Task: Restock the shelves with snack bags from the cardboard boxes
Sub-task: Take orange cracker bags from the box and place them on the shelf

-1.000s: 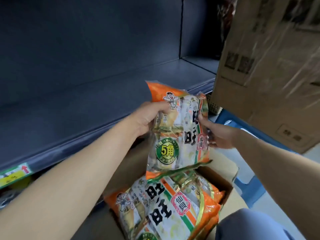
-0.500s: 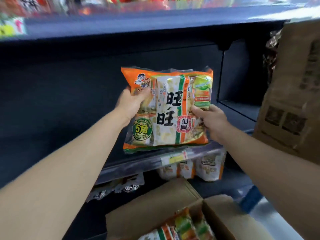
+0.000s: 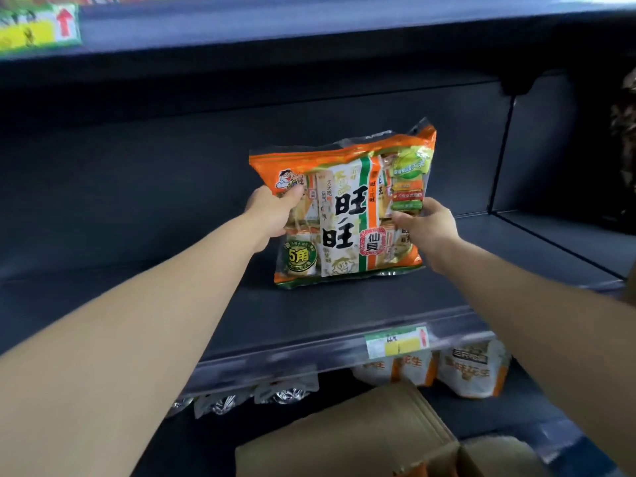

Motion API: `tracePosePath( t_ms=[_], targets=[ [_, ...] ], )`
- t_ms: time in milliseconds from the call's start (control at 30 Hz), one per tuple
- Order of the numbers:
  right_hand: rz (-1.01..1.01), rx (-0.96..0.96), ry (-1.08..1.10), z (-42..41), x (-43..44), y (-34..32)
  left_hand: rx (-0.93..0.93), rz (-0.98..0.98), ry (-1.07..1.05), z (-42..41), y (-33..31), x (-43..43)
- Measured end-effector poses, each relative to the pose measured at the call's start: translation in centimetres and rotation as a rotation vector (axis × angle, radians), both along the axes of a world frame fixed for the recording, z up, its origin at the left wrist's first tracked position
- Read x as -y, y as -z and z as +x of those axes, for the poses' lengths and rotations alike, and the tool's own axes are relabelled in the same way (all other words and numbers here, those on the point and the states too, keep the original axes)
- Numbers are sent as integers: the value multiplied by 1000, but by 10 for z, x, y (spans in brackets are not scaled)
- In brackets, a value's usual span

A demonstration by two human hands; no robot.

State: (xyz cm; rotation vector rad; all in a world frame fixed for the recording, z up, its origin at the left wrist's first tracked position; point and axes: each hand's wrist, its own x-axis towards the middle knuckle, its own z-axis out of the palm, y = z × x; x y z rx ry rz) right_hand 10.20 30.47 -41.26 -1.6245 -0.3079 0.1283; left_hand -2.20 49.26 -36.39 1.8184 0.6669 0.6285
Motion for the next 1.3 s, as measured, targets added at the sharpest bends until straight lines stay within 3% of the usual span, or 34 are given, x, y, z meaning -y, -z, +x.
tracePosePath(
  t_ms=[400, 600, 733, 867, 1000, 1133, 1300],
  targets=[
    [-252, 48, 184, 35, -70, 7, -15, 92, -35, 60, 31, -61],
    [-243, 35, 88, 34, -87, 4, -57, 140, -56, 71, 42, -80],
    [-427, 32, -67, 32, -91, 8, -86, 126, -37, 67, 49, -87],
    [-384, 17, -38, 24, -85, 21, -136, 155, -83, 55, 50, -79],
    [-407, 64, -56, 4, -60, 32, -72, 250, -169, 34, 46, -43],
    [-396, 96, -109, -35, -16, 36, -60, 324, -13, 10, 54, 17],
    [-374, 43, -237, -84, 52, 53, -175, 277, 377, -42, 98, 101]
  ],
)
